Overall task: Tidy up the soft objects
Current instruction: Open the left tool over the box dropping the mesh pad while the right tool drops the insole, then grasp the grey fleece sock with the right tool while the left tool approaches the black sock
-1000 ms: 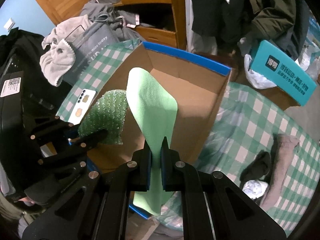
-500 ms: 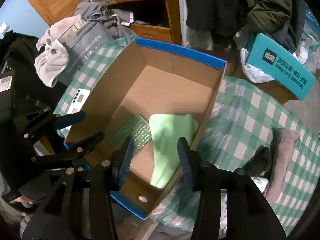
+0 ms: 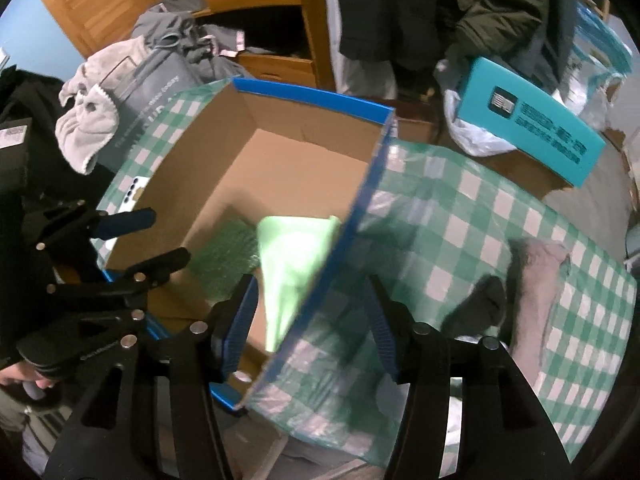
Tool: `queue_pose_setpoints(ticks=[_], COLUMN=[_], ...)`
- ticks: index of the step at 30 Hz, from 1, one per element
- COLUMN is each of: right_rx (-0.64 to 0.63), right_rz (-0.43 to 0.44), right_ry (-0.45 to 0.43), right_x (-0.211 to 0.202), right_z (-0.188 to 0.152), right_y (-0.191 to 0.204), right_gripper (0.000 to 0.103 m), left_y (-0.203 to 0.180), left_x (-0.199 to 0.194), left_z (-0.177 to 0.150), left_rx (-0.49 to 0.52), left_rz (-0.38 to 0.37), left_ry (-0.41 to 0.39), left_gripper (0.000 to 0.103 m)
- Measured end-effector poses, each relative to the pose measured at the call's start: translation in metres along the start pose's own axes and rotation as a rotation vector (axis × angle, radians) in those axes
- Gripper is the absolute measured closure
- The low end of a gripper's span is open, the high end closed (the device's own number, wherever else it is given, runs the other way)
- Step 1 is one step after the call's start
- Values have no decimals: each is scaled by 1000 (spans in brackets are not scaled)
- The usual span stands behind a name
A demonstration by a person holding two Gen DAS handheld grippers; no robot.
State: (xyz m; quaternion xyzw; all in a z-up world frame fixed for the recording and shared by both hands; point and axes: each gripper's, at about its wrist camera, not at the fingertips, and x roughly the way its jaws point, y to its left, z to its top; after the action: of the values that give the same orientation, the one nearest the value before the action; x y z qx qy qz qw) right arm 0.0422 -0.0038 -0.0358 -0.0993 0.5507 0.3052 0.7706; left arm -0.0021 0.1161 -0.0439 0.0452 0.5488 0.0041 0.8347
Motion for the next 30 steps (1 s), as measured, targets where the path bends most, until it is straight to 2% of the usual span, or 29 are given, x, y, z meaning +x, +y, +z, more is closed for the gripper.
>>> queue_pose_setpoints(ticks=[6,8,9,25,30], right_rx=[62,81,92,154,154], right_rz=[-21,-26,-31,-110,-148], right_ry=[-4,-5,-4,-11,-4], right_x=[-5,-6,-7,-19,-17], right_z=[-11,-16,-18,-54,-68], right_y=[-32,-43,-50,-116,-136], right_gripper=[46,45,45,44,44], left_y=[-24,-31,-36,-93,-115], left_x=[0,0,-1,9,15], left_z=[8,10,11,32,41], left_rx=[38,52,62,152,184], left_rz=[-14,-11,-10,-24,-26], left_ry=[5,3,-5,15,25], left_gripper=[52,42,41,41,38])
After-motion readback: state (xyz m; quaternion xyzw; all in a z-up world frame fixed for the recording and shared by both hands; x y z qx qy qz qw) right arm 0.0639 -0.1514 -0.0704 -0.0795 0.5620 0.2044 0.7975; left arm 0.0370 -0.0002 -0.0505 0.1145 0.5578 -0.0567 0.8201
